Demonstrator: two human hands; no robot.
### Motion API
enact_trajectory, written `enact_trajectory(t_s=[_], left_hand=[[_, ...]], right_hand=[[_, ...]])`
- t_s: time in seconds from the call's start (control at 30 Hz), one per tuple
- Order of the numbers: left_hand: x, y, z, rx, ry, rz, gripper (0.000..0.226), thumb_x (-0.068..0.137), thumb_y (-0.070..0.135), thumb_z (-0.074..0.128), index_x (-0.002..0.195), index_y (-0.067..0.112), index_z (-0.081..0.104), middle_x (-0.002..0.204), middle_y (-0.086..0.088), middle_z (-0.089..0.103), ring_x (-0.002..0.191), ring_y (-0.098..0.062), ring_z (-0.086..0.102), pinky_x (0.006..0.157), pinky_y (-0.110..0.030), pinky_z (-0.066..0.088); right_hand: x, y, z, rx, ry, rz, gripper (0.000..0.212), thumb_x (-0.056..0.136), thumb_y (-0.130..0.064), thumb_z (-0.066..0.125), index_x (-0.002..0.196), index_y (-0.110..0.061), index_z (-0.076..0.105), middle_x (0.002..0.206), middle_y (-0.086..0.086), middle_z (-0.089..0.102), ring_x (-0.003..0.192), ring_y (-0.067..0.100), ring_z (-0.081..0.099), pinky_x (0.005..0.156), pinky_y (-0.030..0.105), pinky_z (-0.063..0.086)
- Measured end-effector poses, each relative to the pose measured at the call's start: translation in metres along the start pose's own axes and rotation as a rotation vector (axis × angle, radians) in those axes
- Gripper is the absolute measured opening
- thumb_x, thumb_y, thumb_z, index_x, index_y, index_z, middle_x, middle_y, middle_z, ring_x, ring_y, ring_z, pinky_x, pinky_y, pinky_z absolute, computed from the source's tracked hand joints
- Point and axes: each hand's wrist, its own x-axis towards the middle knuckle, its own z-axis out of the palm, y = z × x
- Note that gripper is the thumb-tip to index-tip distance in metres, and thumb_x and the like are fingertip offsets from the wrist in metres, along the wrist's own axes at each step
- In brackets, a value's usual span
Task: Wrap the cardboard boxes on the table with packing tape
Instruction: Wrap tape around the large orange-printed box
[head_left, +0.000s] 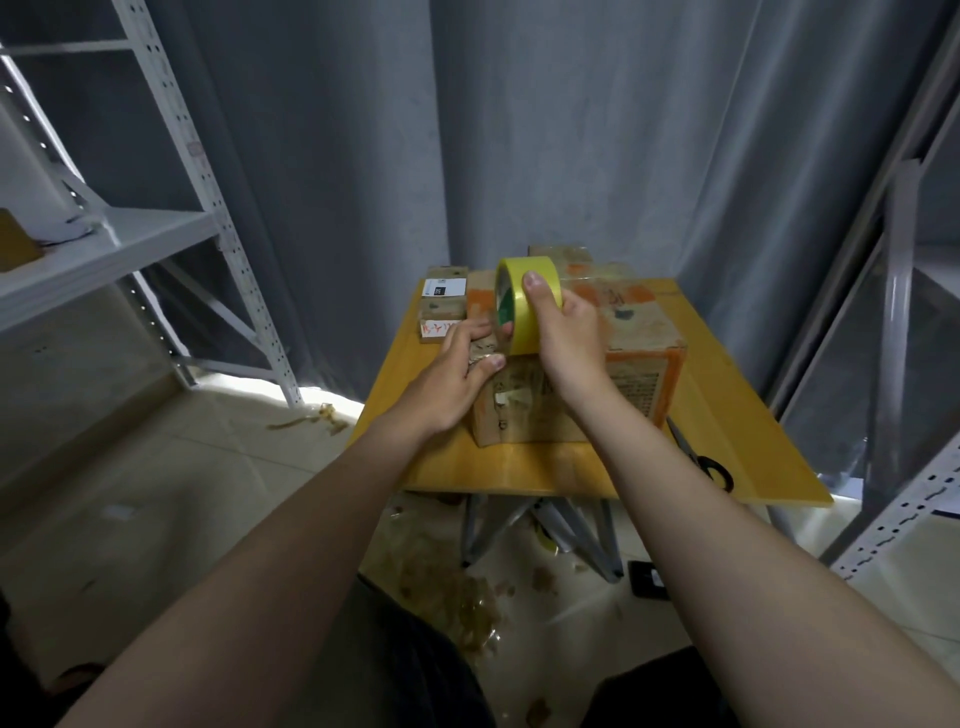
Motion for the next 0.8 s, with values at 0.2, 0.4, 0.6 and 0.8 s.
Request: enact_trajectory(t_s=[0.2, 0.4, 0.6, 0.8], left_hand=[[0.001, 0.0, 0.001, -0.009, 0.018, 0.012, 0.043, 0.108, 0.033, 0.051, 0.148, 0.02, 0.041, 0.155, 0.002, 0.038, 0.138, -0.005, 0.036, 0.115, -0.027, 0.033], [0.005, 0.0, -0.002, 0.024, 0.003, 0.007, 0.047, 0.108, 0.032, 0.052, 0.15, 0.013, 0.04, 0.156, -0.002, 0.038, 0.145, -0.014, 0.037, 0.12, -0.034, 0.032], [0.005, 0.002, -0.002, 0.023, -0.008, -0.009, 0.049, 0.108, 0.033, 0.051, 0.15, 0.012, 0.038, 0.158, -0.004, 0.036, 0.142, -0.008, 0.032, 0.113, -0.022, 0.026], [0.005, 0.002, -0.003, 0.015, -0.015, -0.012, 0.051, 0.108, 0.036, 0.052, 0.151, 0.012, 0.037, 0.16, -0.004, 0.035, 0.144, -0.008, 0.031, 0.114, -0.021, 0.025]], right_hand=[[-0.023, -0.016, -0.003, -0.021, 0.05, -0.005, 0.06, 0.103, -0.049, 0.056, 0.085, 0.007, 0.068, 0.076, 0.021, 0.071, 0.063, 0.027, 0.063, 0.06, 0.034, 0.047], [-0.05, -0.006, -0.011, -0.042, 0.037, 0.082, 0.058, 0.102, -0.053, 0.055, 0.075, -0.005, 0.073, 0.06, 0.003, 0.07, 0.047, 0.009, 0.06, 0.051, 0.027, 0.046], [-0.071, 0.012, -0.01, -0.084, 0.01, 0.211, 0.051, 0.102, -0.053, 0.055, 0.077, -0.013, 0.074, 0.07, 0.007, 0.076, 0.065, 0.023, 0.072, 0.063, 0.037, 0.053], [-0.081, 0.021, -0.011, -0.099, -0.023, 0.262, 0.05, 0.103, -0.051, 0.054, 0.079, -0.013, 0.075, 0.062, 0.001, 0.075, 0.061, 0.019, 0.073, 0.062, 0.033, 0.057]])
